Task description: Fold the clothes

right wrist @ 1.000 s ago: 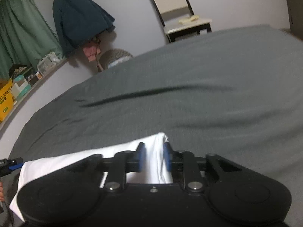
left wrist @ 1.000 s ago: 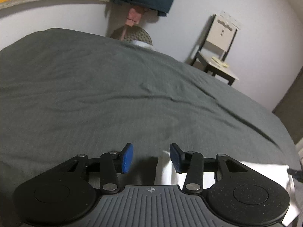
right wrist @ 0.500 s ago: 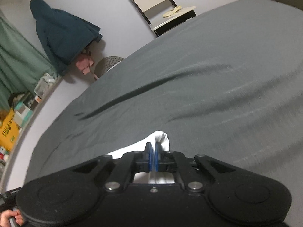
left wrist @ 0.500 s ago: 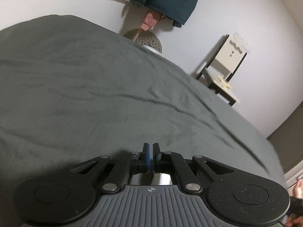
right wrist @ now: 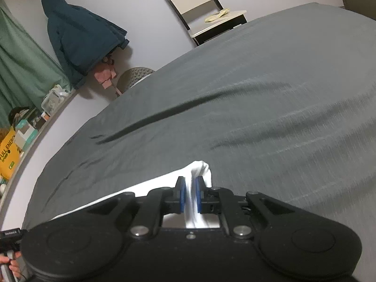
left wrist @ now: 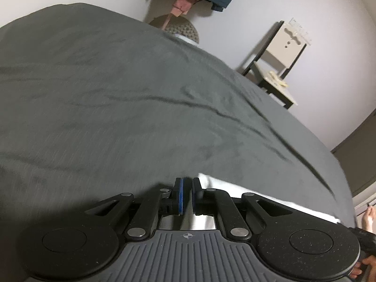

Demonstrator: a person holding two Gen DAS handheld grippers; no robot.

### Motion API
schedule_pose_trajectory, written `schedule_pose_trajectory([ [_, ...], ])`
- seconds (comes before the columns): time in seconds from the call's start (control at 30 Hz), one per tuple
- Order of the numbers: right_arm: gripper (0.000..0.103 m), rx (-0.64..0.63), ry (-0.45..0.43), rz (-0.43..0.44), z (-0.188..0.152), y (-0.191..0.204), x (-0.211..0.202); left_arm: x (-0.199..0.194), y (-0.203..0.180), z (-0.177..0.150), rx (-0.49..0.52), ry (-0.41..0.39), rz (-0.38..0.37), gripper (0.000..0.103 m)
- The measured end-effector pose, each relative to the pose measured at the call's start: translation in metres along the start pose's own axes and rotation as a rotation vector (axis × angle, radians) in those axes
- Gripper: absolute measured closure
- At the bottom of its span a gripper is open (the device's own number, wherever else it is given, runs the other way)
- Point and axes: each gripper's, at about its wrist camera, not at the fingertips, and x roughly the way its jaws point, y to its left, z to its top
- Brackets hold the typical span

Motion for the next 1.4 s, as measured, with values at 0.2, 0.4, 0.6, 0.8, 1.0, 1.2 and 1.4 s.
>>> schedule_pose_trajectory([
  [0.2,0.092,-0.027,-0.003,-0.012,-0.001,0.003,0.000,-0.001,0.007,-0.004,-0.079,0.013,-0.021,0.098],
  [0.4,0.088,-0.033,-0.003,-0.013,-0.001,0.005,-0.002,-0.014,0.022,-0.012,-0.266,-0.094,-0.126,0.098],
  [0.6,0.087,-0.032,-0.004,-0.014,-0.001,0.006,-0.003,-0.004,0.045,-0.021,-0.453,-0.048,-0.355,0.097],
  [0.8,0.086,-0.028,-0.004,-0.012,-0.001,0.006,-0.005,0.001,0.044,-0.021,-0.469,-0.020,-0.369,0.097],
  [1.0,0.086,-0.024,-0.004,-0.009,0.000,0.005,-0.004,0.001,0.036,-0.019,-0.430,0.004,-0.386,0.097],
  [1.2,0.085,-0.036,-0.005,-0.012,-0.001,0.006,-0.004,0.005,0.018,-0.009,-0.316,0.088,-0.381,0.097],
  [1.4,0.084,-0.031,-0.006,-0.011,0.000,0.006,-0.006,0.004,0.028,-0.008,-0.413,0.063,-0.375,0.097],
])
